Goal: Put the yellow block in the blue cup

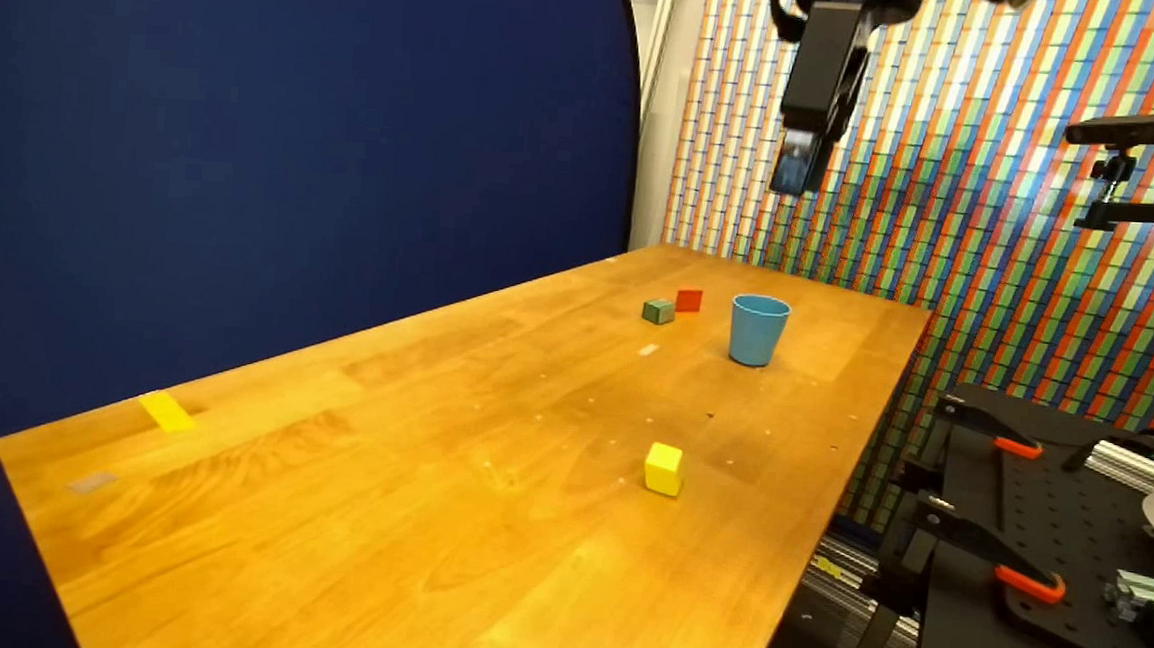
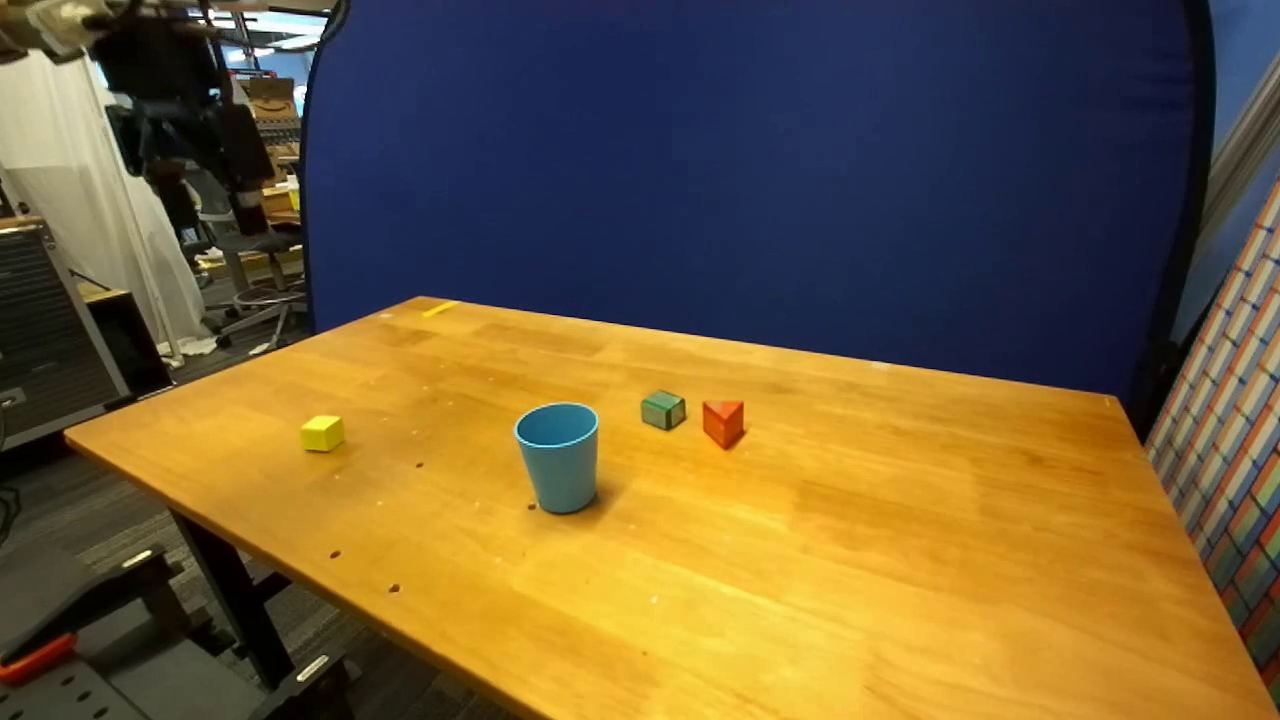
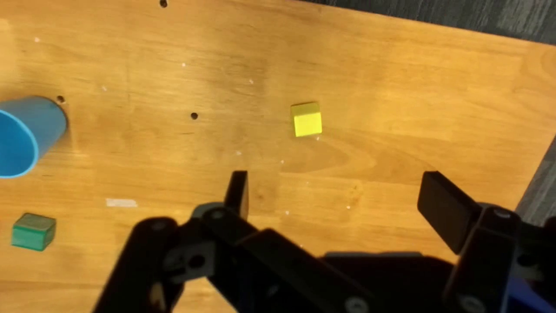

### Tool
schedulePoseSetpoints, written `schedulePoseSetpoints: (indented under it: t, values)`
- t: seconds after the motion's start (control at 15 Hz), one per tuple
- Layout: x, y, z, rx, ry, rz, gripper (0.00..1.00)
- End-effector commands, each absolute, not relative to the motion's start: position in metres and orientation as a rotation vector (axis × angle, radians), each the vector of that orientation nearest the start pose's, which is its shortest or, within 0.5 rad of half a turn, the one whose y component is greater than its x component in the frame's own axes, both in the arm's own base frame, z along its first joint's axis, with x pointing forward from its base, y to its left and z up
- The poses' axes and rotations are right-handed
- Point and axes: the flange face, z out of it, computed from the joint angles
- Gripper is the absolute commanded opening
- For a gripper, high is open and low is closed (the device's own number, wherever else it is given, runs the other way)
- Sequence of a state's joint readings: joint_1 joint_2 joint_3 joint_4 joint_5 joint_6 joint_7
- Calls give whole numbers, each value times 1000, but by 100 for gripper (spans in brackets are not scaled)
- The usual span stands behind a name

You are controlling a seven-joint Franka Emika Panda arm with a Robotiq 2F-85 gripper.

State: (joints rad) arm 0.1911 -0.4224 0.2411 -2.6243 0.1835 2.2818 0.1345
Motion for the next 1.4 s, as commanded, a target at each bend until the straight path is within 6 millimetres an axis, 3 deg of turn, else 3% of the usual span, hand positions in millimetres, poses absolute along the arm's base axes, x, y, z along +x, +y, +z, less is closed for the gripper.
schedulePoseSetpoints:
  t: [0.0,0.2,0.67,1.27,1.33]
  values:
    - [369,188,330,-3069,-317,-64,100]
    - [371,190,284,-3070,-325,-23,100]
    - [381,203,211,-3063,-397,-85,100]
    - [411,226,151,-3078,-489,-103,100]
    - [414,229,146,-3083,-499,-101,86]
